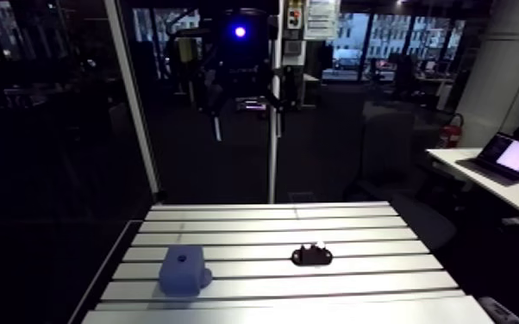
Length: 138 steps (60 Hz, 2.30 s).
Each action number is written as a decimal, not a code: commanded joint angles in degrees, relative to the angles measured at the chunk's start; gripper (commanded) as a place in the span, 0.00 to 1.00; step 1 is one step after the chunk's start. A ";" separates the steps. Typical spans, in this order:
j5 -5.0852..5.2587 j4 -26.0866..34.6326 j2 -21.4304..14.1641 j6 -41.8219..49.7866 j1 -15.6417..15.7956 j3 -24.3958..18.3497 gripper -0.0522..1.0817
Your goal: Pick up the M10 bolt and insert it into the hex recess until seated.
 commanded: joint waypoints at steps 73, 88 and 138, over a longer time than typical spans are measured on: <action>0.89 -26.63 5.70 -5.48 -13.92 13.38 0.05; 1.20 -31.25 7.71 -6.63 -14.94 16.55 0.05; 5.53 -45.86 10.15 -12.00 -19.17 24.77 0.05</action>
